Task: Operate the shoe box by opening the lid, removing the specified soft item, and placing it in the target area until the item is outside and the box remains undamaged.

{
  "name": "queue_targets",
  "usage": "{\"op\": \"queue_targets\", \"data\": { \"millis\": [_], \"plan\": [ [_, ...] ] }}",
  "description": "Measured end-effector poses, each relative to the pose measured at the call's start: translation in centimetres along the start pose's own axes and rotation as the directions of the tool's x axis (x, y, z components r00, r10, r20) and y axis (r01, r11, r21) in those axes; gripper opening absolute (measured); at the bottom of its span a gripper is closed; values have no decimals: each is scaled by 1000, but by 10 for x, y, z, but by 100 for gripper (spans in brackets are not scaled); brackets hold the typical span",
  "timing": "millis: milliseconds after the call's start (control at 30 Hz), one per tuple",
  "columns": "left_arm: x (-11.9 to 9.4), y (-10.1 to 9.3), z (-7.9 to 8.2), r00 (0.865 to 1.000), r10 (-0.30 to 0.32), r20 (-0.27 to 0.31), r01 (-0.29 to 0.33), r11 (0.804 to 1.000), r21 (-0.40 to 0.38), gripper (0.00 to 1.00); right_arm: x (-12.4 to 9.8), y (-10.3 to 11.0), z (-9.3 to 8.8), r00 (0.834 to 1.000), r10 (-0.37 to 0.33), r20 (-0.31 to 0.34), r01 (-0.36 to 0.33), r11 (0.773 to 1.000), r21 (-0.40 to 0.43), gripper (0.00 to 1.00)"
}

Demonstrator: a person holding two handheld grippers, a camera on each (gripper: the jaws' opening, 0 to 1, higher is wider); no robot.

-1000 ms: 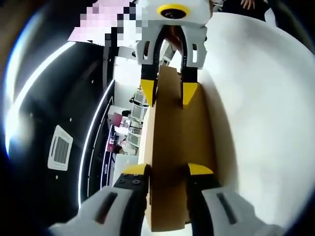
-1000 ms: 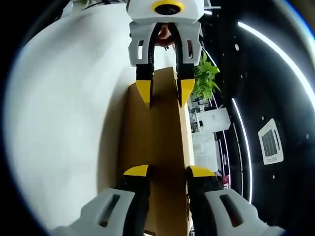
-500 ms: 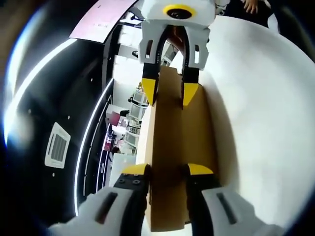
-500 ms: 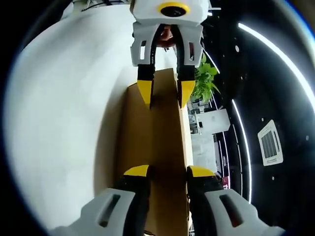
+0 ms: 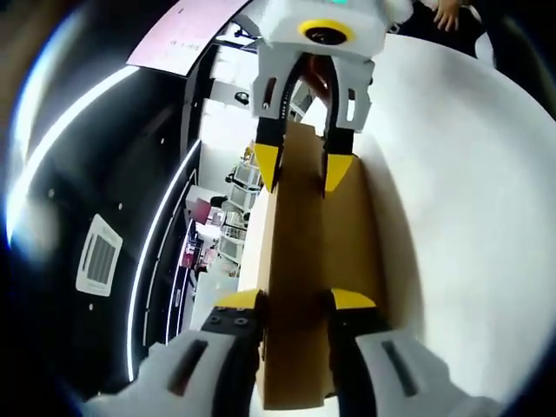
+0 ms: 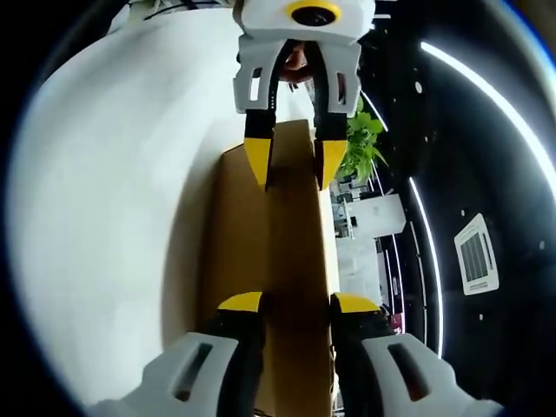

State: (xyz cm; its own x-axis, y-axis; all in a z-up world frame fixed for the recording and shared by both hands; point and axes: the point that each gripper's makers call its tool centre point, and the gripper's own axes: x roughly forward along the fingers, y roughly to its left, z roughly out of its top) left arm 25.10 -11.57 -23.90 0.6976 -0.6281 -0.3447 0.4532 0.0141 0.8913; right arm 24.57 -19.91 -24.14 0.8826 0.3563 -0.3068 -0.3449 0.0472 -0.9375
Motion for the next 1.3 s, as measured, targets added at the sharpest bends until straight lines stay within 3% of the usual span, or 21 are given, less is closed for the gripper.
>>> {"op": "queue_targets", "data": {
  "millis": [700, 1300],
  "plan": [
    [4, 8, -9, 1000, 19, -10, -20, 999, -49, 30, 4, -7, 4, 1000, 7, 19, -8, 999, 39, 29],
    [0, 15, 1, 1000, -2, -16, 1, 998, -70, 30, 2, -15, 1, 999, 8, 31, -10, 998, 59, 29]
  ]
}}
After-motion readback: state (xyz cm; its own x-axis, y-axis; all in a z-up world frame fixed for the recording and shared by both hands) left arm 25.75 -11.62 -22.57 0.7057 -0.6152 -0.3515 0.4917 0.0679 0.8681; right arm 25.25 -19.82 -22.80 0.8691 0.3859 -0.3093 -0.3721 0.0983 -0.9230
